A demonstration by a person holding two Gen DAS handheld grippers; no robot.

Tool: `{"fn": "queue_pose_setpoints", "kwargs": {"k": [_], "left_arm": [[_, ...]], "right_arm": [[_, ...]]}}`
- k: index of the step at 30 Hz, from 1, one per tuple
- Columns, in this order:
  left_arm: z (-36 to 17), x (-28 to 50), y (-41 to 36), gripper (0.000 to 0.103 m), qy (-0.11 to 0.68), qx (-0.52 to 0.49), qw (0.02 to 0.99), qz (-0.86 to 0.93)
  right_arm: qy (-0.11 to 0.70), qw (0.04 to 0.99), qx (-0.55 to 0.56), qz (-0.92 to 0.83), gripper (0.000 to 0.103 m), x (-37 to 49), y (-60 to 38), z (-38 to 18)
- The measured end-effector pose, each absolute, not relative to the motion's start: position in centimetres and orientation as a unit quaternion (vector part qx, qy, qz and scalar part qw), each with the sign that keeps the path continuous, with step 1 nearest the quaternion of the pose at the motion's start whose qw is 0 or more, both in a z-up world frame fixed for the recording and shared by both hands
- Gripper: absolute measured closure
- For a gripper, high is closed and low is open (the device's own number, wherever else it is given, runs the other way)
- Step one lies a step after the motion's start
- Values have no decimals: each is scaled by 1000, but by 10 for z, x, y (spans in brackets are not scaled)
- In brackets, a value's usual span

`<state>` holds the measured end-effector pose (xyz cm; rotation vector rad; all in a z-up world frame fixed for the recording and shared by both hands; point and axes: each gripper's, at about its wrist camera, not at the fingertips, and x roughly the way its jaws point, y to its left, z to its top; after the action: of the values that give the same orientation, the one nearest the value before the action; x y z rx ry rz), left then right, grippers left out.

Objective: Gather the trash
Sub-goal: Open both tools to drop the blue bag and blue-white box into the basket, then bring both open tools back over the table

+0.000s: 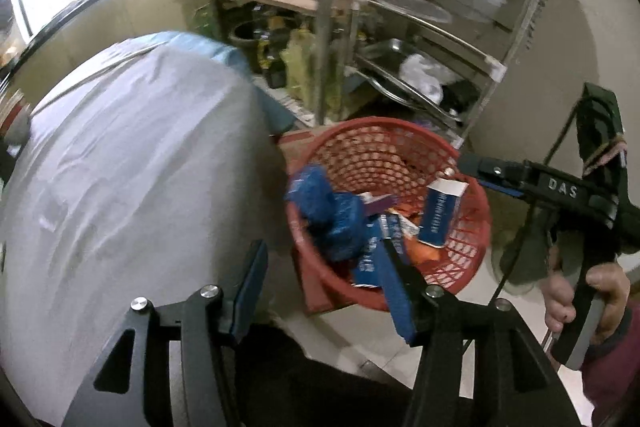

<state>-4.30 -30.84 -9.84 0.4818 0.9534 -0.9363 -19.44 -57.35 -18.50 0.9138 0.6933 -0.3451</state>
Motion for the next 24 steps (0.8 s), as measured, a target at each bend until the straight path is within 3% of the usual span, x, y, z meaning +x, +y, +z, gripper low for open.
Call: {"fn": "queue_pose_setpoints", "kwargs": {"k": [13,24], "left_arm": [[-65,-2,-204,40,401,151,844,-323],[-68,34,-96,35,410,108,885,-193]], "right_arm": [[343,852,385,-97,36,-138,-517,-156],[379,862,336,-28,36,-90,-449,-142]]}}
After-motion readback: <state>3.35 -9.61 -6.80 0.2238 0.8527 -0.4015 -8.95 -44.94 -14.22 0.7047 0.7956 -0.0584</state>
